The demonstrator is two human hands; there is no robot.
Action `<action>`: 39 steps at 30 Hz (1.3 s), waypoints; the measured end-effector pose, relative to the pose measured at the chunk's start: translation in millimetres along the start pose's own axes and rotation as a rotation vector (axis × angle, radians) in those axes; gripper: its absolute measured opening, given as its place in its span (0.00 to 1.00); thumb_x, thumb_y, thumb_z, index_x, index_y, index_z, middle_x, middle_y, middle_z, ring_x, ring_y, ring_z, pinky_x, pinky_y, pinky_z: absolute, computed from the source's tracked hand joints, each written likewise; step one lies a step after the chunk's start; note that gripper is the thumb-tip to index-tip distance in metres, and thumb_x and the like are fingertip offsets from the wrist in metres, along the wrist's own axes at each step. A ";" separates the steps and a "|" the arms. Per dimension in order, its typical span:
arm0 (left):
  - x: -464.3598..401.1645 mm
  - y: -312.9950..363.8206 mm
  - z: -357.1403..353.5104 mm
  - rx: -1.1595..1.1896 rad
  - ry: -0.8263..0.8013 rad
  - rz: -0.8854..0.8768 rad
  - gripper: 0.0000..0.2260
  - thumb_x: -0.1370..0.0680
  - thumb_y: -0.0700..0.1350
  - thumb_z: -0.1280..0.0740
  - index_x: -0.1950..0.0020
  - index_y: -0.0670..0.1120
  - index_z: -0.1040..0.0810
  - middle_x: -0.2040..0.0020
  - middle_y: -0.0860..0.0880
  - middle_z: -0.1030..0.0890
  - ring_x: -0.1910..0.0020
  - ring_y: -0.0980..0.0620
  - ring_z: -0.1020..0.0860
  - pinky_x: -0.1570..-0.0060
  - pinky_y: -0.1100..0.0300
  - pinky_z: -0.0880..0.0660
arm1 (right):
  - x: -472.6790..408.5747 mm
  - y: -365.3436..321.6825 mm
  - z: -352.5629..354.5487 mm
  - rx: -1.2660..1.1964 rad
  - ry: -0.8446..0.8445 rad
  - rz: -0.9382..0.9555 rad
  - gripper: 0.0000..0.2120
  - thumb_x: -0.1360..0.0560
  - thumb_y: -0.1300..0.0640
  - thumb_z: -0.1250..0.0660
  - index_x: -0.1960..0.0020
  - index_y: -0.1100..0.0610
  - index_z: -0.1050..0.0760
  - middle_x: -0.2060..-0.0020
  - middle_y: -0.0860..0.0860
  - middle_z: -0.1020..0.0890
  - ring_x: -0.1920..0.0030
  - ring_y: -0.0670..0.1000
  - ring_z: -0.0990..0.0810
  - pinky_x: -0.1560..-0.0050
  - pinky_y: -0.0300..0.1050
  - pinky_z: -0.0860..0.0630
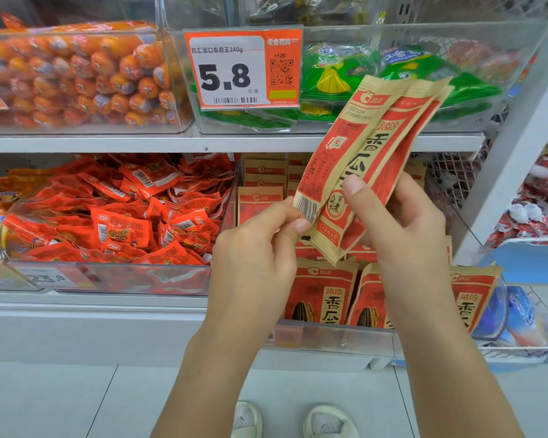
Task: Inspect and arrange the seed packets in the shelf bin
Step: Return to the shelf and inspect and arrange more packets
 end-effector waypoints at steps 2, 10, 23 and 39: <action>-0.5 -4.2 0.5 0.052 -0.017 0.040 0.06 0.23 0.47 0.36 0.51 0.53 0.20 0.55 0.55 0.16 0.58 0.49 0.18 0.58 0.49 0.22 | -1.8 5.1 -4.4 -0.079 -0.114 -0.053 0.12 0.28 0.48 0.32 0.45 0.47 0.21 0.51 0.45 0.15 0.49 0.46 0.16 0.49 0.42 0.20; -1.6 1.8 -6.4 0.256 -0.138 0.105 0.09 0.24 0.45 0.36 0.60 0.58 0.21 0.47 0.62 0.18 0.42 0.61 0.22 0.45 0.59 0.24 | -6.8 11.2 1.4 -0.383 -0.214 -0.192 0.29 0.32 0.51 0.25 0.33 0.56 0.28 0.52 0.50 0.17 0.52 0.49 0.18 0.53 0.43 0.20; -0.6 12.8 -2.9 0.321 -0.247 0.167 0.05 0.23 0.46 0.31 0.56 0.54 0.16 0.59 0.60 0.16 0.55 0.60 0.18 0.54 0.67 0.23 | -7.7 18.7 15.8 -0.260 0.034 -0.188 0.37 0.33 0.49 0.25 0.27 0.49 0.34 0.52 0.45 0.15 0.45 0.48 0.16 0.48 0.41 0.19; -3.5 4.1 -1.2 0.289 -0.181 0.165 0.13 0.21 0.40 0.33 0.62 0.56 0.20 0.63 0.54 0.17 0.64 0.59 0.20 0.64 0.72 0.28 | -7.2 29.6 7.5 -0.146 -0.027 -0.219 0.36 0.33 0.41 0.28 0.27 0.48 0.32 0.47 0.46 0.15 0.44 0.47 0.17 0.45 0.45 0.22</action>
Point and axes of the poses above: each hand's wrist, its own x-axis away from the middle knuckle, its own z-axis out of the back of the hand, y = z × x, the point moved 7 cm from there along -x, towards the middle knuckle
